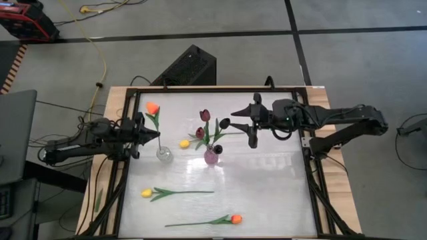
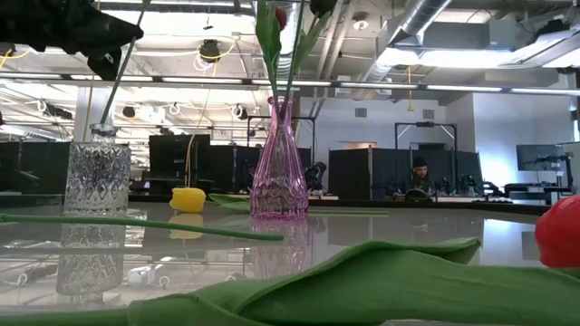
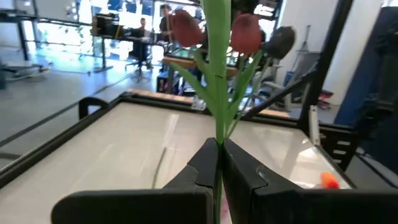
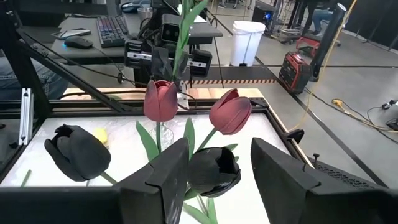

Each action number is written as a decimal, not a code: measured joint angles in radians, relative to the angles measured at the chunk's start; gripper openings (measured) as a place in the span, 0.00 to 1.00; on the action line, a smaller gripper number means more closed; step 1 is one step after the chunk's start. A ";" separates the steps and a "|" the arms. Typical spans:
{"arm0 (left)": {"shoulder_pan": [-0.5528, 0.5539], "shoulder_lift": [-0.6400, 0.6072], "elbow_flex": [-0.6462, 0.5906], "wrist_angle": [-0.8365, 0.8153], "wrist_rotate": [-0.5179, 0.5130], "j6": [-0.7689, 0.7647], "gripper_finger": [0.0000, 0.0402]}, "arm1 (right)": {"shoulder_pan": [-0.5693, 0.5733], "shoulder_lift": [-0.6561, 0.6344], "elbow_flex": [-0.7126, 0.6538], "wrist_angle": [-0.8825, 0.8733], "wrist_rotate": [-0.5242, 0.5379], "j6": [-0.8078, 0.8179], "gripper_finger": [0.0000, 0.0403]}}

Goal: Sort flowers into vase by color
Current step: Put the top orange flower into the transparent vase, then put the orange flower into the transparent vase

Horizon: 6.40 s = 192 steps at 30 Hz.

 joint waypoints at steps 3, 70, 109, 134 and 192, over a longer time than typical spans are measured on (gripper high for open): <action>0.000 0.000 -0.006 0.000 -0.018 -0.001 0.00 | 0.000 0.000 0.000 0.000 0.000 0.000 0.49; -0.559 0.887 0.559 -0.182 -0.021 0.026 0.39 | 0.000 0.001 -0.060 -0.032 -0.008 0.042 0.49; -0.884 1.797 0.972 -0.092 -0.270 -0.351 0.33 | 0.416 0.169 -0.059 -0.062 0.146 0.358 0.49; -0.955 1.986 0.980 -0.039 -0.415 -0.504 0.33 | 0.556 0.297 -0.060 -0.061 0.203 0.468 0.49; -0.890 1.407 0.587 0.874 -0.598 0.310 0.00 | 0.685 0.296 -0.279 0.588 0.504 0.198 0.49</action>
